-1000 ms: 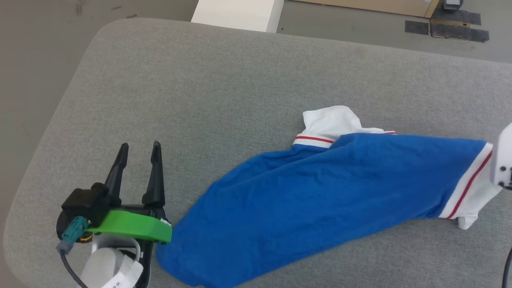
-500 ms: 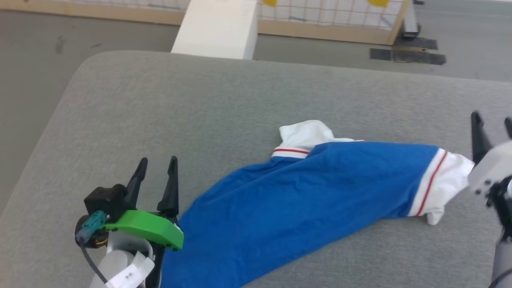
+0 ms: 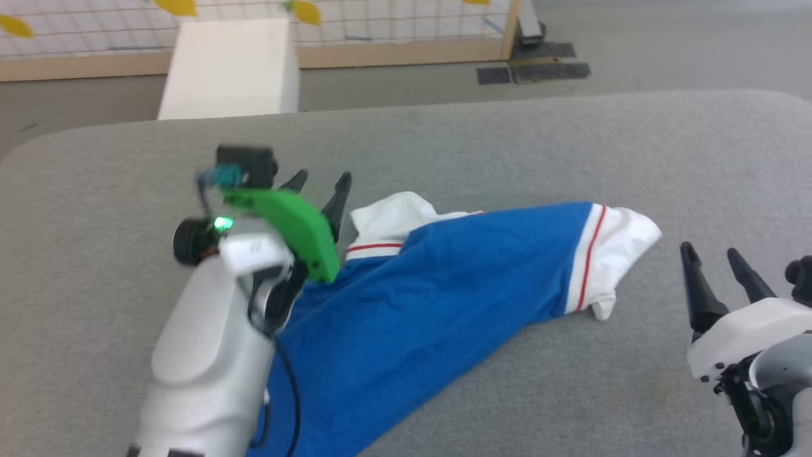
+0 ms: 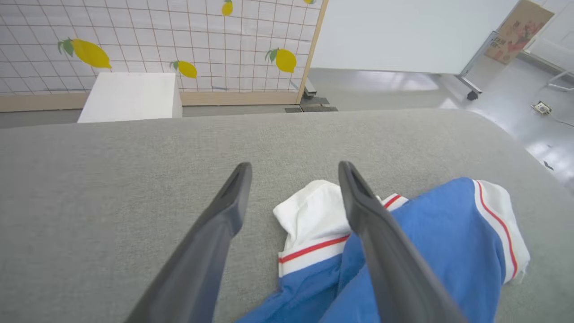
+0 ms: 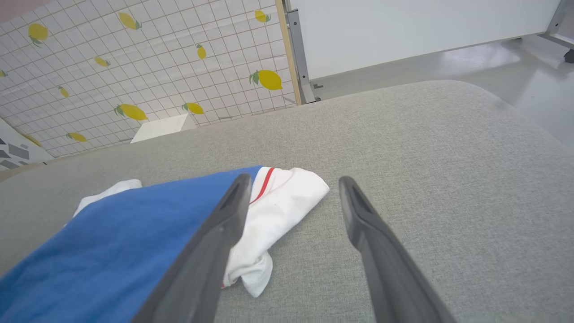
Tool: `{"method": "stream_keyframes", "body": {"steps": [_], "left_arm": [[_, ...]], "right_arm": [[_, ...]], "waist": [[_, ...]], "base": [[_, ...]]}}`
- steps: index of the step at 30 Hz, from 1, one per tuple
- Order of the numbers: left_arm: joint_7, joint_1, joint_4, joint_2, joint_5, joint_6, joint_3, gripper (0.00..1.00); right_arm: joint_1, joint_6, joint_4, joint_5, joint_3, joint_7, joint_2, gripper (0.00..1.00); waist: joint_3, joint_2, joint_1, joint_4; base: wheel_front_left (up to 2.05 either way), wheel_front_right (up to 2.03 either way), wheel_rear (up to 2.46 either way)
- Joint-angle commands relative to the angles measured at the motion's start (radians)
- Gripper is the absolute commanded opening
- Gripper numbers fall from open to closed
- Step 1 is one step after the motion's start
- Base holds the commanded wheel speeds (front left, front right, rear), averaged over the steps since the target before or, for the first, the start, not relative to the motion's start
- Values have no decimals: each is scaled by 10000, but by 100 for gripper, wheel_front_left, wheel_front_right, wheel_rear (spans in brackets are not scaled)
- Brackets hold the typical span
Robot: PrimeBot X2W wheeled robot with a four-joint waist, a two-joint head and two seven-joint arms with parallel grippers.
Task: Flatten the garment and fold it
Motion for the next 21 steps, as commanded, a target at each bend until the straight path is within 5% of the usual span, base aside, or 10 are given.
{"method": "stream_keyframes", "body": {"steps": [1,10,18,19,20,21], "left_arm": [[597,-457,346,-28,-88,70,-85,100],[4719,-2672,2596,257,624,732,-1093,100],[6236,-2766,3020,364,688,647,-1549,100],[6244,-2732,2989,346,653,629,-1559,33],[6178,-2710,2937,324,616,597,-1558,0],[6048,-2669,2870,283,526,567,-1509,0]], "right_arm": [[-46,-15,-16,77,126,-71,10,100],[-503,-15,151,299,759,-499,11,100],[-753,-15,186,14,817,-541,12,100],[-788,-15,183,-10,794,-533,12,100],[-810,-15,182,-30,781,-528,12,100],[-828,-15,181,-62,764,-524,12,100]], "waist": [[678,0,0,-643],[1833,0,0,-1207],[2150,0,0,-1233],[2146,0,0,-1193],[2135,0,0,-1148],[2098,0,0,-1085]], "base": [[0,0,0],[0,0,0],[0,0,0],[0,0,0],[0,0,0],[0,0,0]]}}
